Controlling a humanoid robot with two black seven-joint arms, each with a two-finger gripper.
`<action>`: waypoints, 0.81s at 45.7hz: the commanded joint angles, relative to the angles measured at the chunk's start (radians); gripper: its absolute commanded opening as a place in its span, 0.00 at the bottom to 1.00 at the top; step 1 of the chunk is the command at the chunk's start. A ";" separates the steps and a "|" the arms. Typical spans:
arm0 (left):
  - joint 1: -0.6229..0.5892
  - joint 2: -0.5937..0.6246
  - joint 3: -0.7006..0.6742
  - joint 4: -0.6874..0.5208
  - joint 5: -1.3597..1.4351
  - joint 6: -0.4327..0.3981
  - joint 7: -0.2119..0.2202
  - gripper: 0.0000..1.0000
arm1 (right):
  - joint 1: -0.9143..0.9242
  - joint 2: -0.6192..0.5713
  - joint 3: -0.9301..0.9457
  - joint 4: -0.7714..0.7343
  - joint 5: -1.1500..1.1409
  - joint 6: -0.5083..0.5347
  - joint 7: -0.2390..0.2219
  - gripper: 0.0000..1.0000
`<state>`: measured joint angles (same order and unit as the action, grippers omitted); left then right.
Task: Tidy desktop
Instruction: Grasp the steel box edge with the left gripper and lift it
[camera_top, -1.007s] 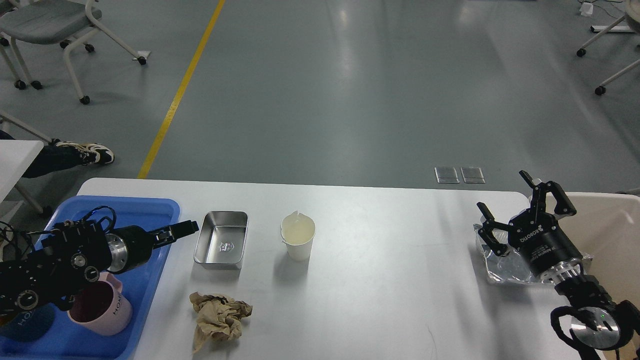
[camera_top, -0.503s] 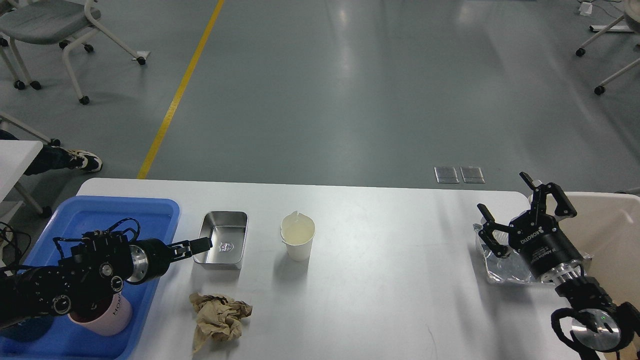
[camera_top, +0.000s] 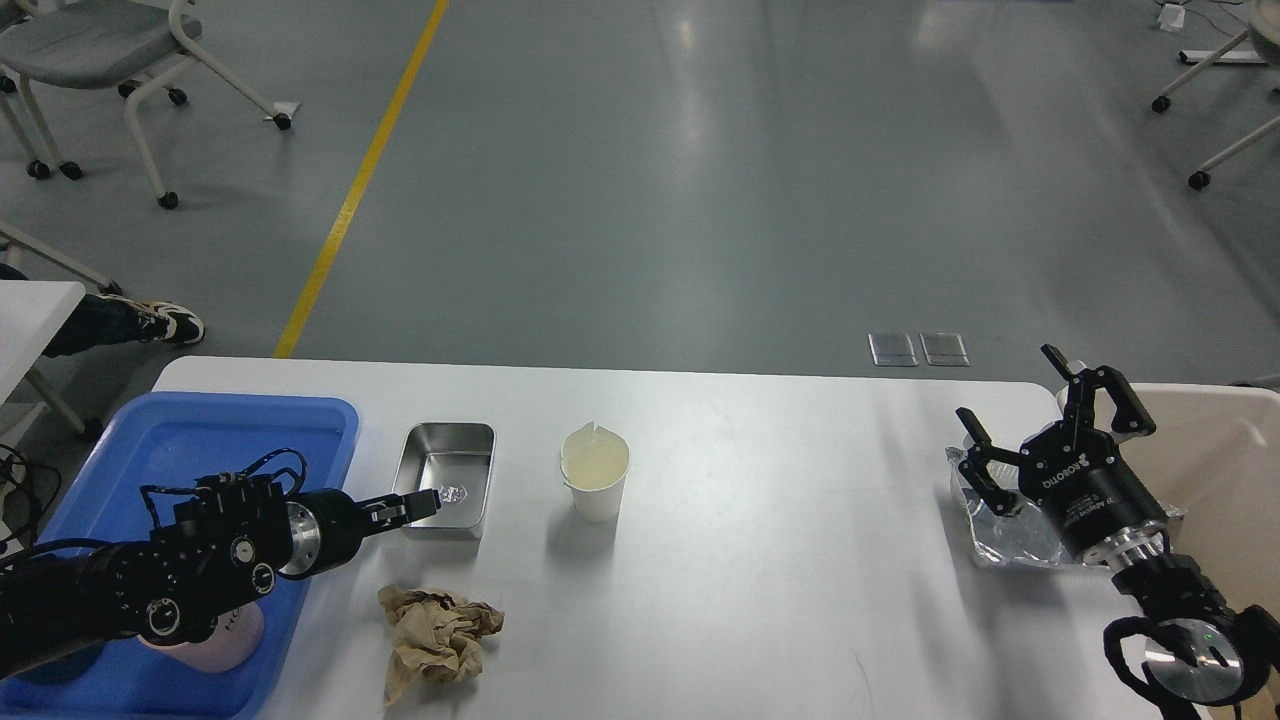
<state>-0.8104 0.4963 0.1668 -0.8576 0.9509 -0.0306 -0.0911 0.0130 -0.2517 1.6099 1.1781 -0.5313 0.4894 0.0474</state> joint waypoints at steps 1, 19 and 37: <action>-0.001 -0.019 0.014 0.023 -0.003 -0.002 -0.006 0.57 | -0.002 -0.001 0.001 0.000 0.001 0.000 0.000 1.00; 0.013 -0.028 0.013 0.071 -0.017 -0.005 -0.009 0.20 | -0.002 0.000 0.001 0.000 0.001 0.000 -0.001 1.00; 0.025 -0.056 0.045 0.138 -0.021 -0.005 -0.029 0.00 | -0.002 0.002 0.001 0.000 0.000 0.000 0.000 1.00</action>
<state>-0.7855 0.4411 0.2050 -0.7287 0.9302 -0.0362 -0.1174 0.0107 -0.2509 1.6108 1.1782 -0.5315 0.4894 0.0470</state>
